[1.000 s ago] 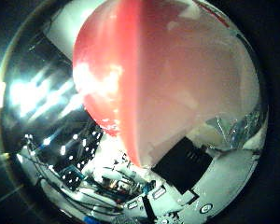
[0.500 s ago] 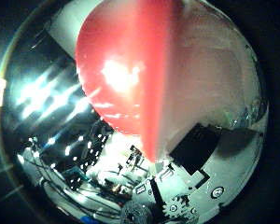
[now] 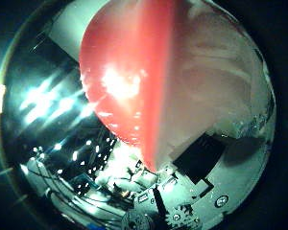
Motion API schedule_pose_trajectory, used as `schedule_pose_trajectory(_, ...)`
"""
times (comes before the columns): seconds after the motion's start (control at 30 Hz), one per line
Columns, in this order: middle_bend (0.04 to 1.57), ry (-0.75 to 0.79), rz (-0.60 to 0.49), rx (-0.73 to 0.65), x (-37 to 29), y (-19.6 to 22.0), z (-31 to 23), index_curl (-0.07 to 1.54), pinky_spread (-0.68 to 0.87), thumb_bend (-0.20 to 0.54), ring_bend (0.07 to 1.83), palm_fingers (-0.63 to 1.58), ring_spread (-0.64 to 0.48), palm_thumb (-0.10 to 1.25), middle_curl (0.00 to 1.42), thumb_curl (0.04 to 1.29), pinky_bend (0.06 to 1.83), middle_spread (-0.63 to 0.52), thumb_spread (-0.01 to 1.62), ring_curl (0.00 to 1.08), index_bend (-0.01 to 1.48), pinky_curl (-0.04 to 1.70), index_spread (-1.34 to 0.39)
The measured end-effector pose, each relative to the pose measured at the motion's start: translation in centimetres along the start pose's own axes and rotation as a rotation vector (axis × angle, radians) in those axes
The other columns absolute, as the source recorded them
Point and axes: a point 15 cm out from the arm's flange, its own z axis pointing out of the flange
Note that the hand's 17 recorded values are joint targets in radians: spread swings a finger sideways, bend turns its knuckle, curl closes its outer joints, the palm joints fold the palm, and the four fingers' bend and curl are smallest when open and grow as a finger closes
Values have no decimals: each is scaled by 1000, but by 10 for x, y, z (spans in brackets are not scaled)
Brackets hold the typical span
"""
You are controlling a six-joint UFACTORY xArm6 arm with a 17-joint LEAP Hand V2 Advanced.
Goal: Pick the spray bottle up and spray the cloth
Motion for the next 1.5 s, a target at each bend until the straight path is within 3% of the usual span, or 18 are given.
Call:
schedule_pose_trajectory(0.3,1119,-79,25,-109,-87,27,42,987,-284,-6,1343,1087,-240,1001,1040,458,1058,-256,1328,788,958,1330,-344)
schedule_pose_trajectory(0.8,1188,-4,171,-561,-148,113,88,931,-242,-8,1351,1104,-238,993,996,529,1050,-216,1306,814,1054,1396,-292)
schedule_pose_trajectory(1.27,1243,27,150,-767,-177,132,97,902,-222,-7,1356,1110,-227,960,947,516,1047,-194,1366,820,1094,1415,-270)
schedule_pose_trajectory(1.5,1260,24,196,-952,-181,139,86,890,-216,-7,1362,1108,-223,960,930,508,1046,-189,1367,815,1104,1419,-265)
